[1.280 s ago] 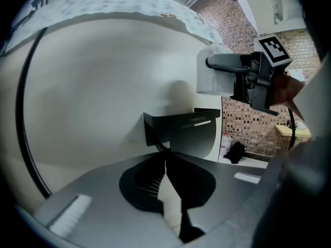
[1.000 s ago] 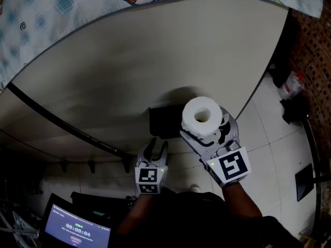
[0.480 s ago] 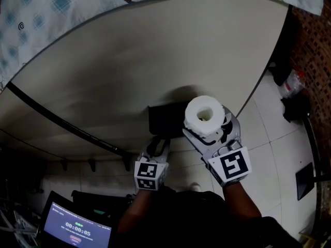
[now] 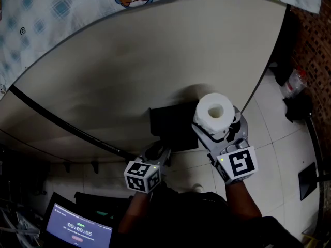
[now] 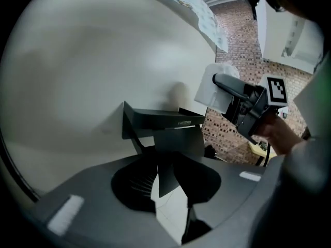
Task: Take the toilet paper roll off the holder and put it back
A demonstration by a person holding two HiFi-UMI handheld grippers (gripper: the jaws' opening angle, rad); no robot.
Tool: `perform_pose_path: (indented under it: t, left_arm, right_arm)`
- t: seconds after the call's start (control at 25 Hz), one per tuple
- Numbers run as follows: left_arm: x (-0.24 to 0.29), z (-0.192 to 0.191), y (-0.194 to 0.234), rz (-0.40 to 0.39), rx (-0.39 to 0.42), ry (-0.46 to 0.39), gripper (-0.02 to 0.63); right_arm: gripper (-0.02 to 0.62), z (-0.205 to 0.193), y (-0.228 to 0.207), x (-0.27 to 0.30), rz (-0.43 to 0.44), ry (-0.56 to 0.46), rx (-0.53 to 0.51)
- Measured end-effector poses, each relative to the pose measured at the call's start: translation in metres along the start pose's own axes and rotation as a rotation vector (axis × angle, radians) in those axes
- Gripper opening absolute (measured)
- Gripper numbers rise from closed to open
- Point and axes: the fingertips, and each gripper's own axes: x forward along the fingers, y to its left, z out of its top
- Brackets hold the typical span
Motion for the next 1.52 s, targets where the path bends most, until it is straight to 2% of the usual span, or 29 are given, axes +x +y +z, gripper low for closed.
perform_pose_path:
  t: [0.2,0.32,0.4,0.52,0.68,0.84,1.08,1.28,1.44,1.52]
  left_arm:
    - [-0.008,0.005,-0.006,-0.057,-0.087,0.030,0.112]
    - [-0.012,0.007,-0.009,-0.093,-0.127,0.044,0.112]
    - [-0.015,0.011,-0.010,-0.132,-0.179,0.038,0.112]
    - [-0.017,0.014,-0.012,-0.170,-0.231,0.032,0.110]
    - [-0.017,0.016,-0.012,-0.196,-0.274,0.030,0.106]
    - [-0.017,0.017,-0.012,-0.214,-0.300,0.026,0.100]
    - [-0.016,0.016,-0.012,-0.209,-0.287,0.033,0.100]
    - [-0.016,0.016,-0.012,-0.211,-0.288,0.033,0.101]
    - [-0.016,0.016,-0.013,-0.217,-0.292,0.035,0.100]
    - [-0.016,0.016,-0.013,-0.218,-0.294,0.034,0.100]
  right_arm:
    - [0.460,-0.009,-0.031,-0.013,-0.083,-0.022,0.007]
    - [0.460,-0.027,-0.055,-0.023,-0.134,-0.013,0.068]
    - [0.459,-0.045,-0.069,-0.028,-0.152,-0.014,0.178]
    - [0.457,-0.086,-0.081,-0.032,-0.156,-0.009,0.410]
    - [0.456,-0.139,-0.072,-0.031,-0.133,-0.015,0.724]
    - [0.456,-0.167,-0.057,-0.019,-0.081,-0.065,0.920]
    - [0.454,-0.172,-0.054,-0.007,-0.061,-0.165,1.075]
    - [0.454,-0.184,-0.056,-0.006,-0.072,-0.206,1.208]
    - [0.454,-0.178,-0.055,-0.003,-0.044,-0.257,1.246]
    - [0.453,-0.174,-0.048,0.002,-0.010,-0.252,1.242]
